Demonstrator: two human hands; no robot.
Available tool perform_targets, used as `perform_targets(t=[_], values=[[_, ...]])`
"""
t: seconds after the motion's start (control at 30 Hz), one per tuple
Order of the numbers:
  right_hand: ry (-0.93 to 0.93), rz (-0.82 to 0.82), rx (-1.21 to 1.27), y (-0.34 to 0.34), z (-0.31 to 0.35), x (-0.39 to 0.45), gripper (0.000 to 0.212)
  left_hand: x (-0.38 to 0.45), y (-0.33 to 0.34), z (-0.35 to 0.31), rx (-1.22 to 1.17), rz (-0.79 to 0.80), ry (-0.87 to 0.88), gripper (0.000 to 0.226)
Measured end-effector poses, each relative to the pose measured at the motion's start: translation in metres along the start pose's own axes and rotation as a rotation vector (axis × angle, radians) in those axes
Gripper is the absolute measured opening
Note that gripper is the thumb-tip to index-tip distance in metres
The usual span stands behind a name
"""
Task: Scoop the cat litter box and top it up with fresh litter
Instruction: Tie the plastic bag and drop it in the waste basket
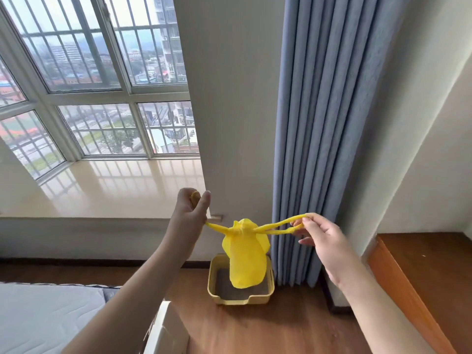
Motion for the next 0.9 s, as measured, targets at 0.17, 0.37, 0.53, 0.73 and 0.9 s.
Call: perform_targets(t=[0.17,0.37,0.53,0.73,0.9], values=[[-0.039,0.098,0.236,0.024,0.017,-0.013,0.028,-0.037,0.012,0.008,0.714,0.246,0.226,0.057],[-0.097,0.215,0.238,0.063,0.049,-0.038,0.035,-0.07,0.009,0.028,1.17,0.431,0.039,0.079],[-0.143,0.126,0.087,0.083,0.06,-0.053,0.037,-0.087,-0.009,0.019,1.24,0.399,0.164,0.032],[-0.278,0.003,-0.41,0.141,0.082,-0.091,0.053,-0.127,-0.055,0.002,1.262,0.238,0.384,0.038],[-0.245,0.203,-0.648,0.219,0.086,-0.14,0.07,-0.166,-0.094,-0.015,1.336,0.123,0.472,0.03]])
Point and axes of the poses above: each hand's wrist, its own x-axis towards the middle knuckle, its own y-axis out of the palm, z = x × y, the point moved 3 cm from there along x, towards the middle knuckle, and after that the axes turned 14 degrees about z, right-handed, at the moved point
